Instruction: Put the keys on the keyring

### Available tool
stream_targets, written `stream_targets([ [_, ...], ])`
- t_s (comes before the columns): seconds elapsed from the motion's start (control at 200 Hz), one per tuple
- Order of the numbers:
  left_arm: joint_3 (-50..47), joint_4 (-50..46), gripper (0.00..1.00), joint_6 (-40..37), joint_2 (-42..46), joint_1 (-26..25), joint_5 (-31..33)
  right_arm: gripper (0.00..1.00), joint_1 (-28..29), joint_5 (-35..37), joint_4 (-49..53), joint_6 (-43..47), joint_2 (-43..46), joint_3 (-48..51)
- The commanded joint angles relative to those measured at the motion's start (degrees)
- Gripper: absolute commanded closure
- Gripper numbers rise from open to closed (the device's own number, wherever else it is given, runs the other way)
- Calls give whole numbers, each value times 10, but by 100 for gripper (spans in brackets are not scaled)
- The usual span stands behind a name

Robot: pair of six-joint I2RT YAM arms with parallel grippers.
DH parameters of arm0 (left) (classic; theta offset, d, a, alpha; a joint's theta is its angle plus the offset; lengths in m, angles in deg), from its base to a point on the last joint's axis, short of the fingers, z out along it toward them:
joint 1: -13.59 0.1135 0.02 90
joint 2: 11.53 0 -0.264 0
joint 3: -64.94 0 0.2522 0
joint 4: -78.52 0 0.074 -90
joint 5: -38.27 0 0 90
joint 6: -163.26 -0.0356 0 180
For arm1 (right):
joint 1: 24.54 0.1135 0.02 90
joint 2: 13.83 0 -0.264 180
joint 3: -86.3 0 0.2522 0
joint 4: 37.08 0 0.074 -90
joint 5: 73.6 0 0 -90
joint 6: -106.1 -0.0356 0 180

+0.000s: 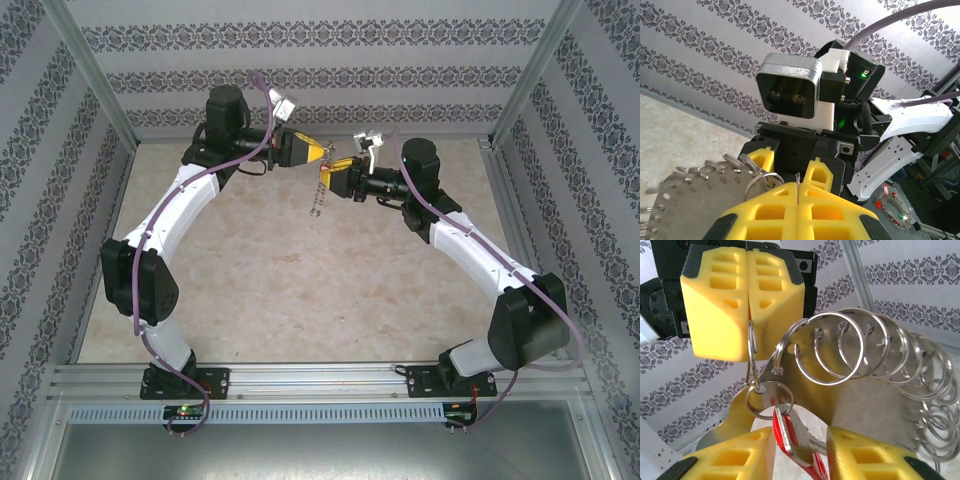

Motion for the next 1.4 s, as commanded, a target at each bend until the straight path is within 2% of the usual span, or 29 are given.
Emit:
stream_targets([
  [0.0, 16, 9, 100, -14, 0, 1, -14, 77, 9, -15, -25, 10, -8, -18],
  [0.2, 13, 14, 100, -13, 4, 1, -9, 100, 9, -16, -15, 14, -4, -19],
  [0.789, -2, 24, 100, -14, 7, 4, 1, 100, -10, 16, 69, 38, 43, -14],
  [1.189, -7, 30, 100, -11, 10, 6, 6, 100, -13, 18, 75, 39, 45, -26],
  [1.394, -29, 86, 100, 31, 12, 5, 13, 100, -3, 20, 68, 35, 31, -31],
])
